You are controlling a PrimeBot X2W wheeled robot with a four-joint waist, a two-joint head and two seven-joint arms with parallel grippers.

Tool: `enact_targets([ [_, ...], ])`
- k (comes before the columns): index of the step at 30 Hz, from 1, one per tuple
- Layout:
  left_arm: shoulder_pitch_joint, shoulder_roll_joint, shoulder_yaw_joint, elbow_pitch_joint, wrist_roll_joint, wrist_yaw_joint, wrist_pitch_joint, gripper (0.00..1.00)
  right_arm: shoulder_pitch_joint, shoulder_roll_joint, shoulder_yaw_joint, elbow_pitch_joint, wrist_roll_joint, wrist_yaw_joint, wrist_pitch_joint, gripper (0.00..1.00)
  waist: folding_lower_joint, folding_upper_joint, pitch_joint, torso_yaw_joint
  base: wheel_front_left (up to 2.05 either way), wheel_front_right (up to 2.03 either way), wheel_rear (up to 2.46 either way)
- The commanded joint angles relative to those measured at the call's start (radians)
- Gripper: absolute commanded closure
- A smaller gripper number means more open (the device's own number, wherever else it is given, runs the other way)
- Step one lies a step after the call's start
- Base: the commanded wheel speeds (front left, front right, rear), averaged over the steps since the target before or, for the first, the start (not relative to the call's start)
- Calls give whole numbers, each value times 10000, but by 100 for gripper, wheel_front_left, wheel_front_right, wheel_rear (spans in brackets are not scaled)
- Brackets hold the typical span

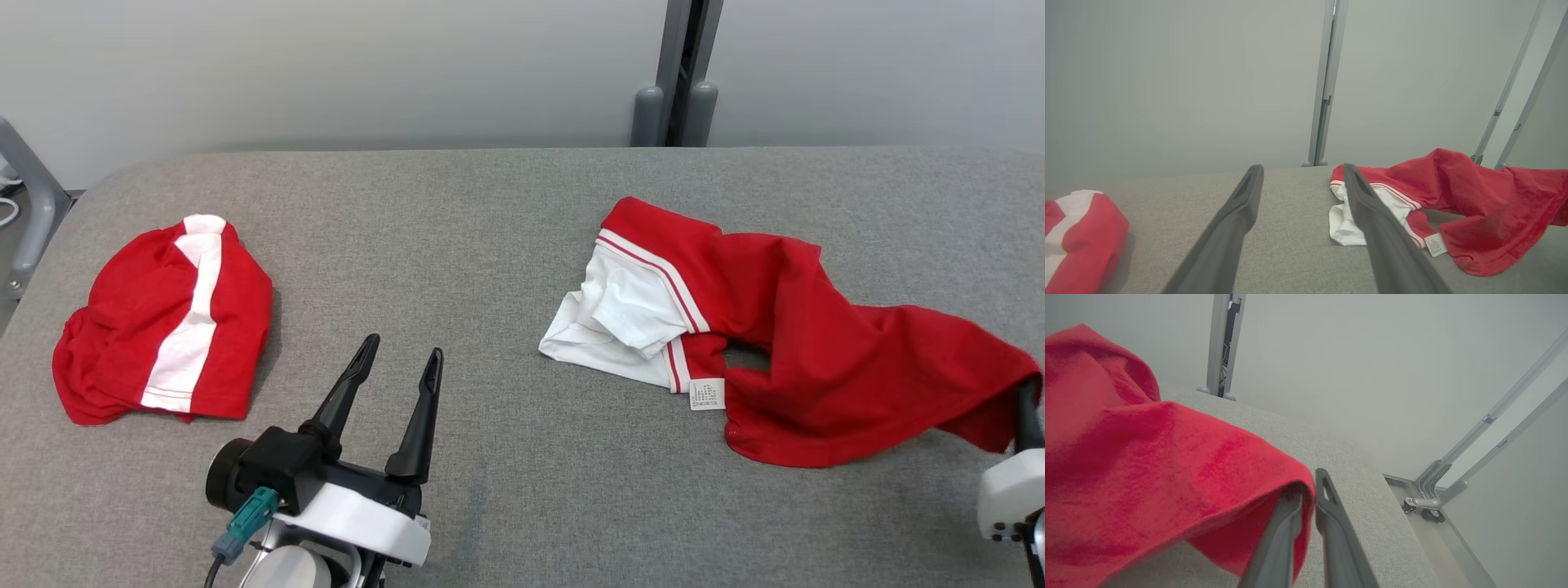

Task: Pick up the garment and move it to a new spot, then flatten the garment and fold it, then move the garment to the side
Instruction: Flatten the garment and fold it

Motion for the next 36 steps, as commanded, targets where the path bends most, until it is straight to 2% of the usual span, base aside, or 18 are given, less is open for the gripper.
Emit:
enact_targets([
  [1,53,36,6,30,6,25,-44,0,33,139,12,-2,-99,-7,-68,0,0,-1,0,11,0,0,0],
  [6,71,33,58,36,36,16,-44,0,-199,524,161,-301,-159,-7,-469,0,0,-1,24,-32,0,0,0],
  [7,73,37,34,40,40,9,-44,0,-260,733,601,-513,75,-7,-697,0,0,-1,39,-42,0,0,0],
  [8,73,37,34,40,40,9,-44,0,-260,733,601,-513,75,-7,-697,0,0,-1,39,-42,0,0,0],
  [16,-140,35,-193,-6,-81,14,-44,0,-198,779,3737,-915,1527,-7,-1085,0,0,-1,184,114,0,0,0],
  [20,-264,37,-363,-45,-113,6,-44,0,-410,655,4620,-530,1725,-7,-1107,0,0,-1,346,383,0,0,0],
  [26,-307,35,-693,-40,-237,71,-44,0,-901,444,5138,228,1782,-7,-1114,0,0,-1,607,1021,0,0,0],
  [36,-496,34,-1054,-53,-445,191,-44,0,-1911,-87,5454,1824,1158,-7,-1119,0,0,-1,1068,2015,0,0,0],
])
